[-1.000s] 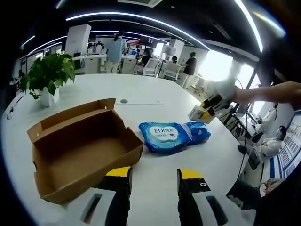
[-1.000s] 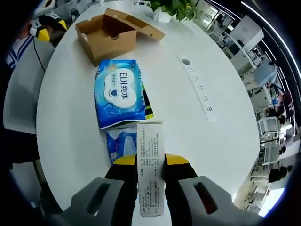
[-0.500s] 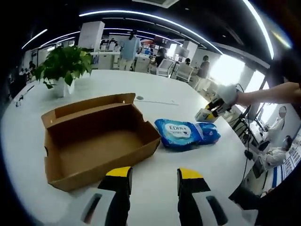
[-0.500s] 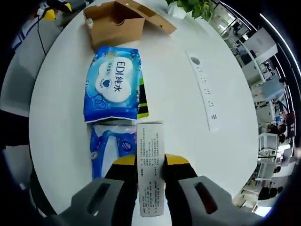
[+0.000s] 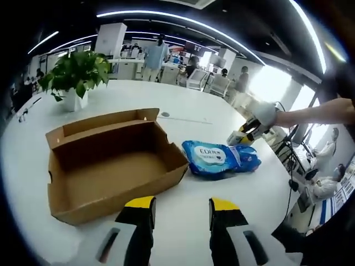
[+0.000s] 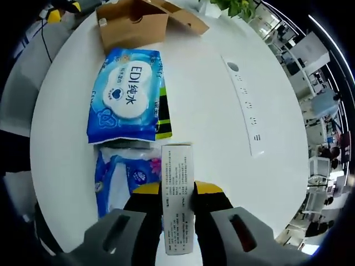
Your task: Operate the shoe box by opening the lid, removing the specified soft item, and placing it in the target area until the item is outside and the box remains undamaged.
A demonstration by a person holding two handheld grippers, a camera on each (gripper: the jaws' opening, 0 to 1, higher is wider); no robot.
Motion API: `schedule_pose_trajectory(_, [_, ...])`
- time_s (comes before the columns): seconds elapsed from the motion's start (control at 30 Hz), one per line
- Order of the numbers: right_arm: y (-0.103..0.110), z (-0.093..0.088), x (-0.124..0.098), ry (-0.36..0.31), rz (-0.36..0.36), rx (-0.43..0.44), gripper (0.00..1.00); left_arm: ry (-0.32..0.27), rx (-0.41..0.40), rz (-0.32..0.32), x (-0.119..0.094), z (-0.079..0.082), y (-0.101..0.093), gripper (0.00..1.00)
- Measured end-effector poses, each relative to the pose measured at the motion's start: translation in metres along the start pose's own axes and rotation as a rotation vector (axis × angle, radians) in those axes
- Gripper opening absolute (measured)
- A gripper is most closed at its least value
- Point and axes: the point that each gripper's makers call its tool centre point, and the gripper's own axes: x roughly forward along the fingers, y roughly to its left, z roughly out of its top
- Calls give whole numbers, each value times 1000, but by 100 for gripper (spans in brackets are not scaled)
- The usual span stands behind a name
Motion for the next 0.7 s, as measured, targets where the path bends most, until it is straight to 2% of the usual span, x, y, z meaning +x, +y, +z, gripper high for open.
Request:
schedule_pose_trajectory(0.27, [7, 3, -1, 3, 5, -13, 18, 16, 5, -3, 1, -5, -2, 39])
schedule_pose_trajectory(0.7, [11, 0, 10, 22, 26, -42, 18, 27, -5, 4, 1, -8, 2, 39])
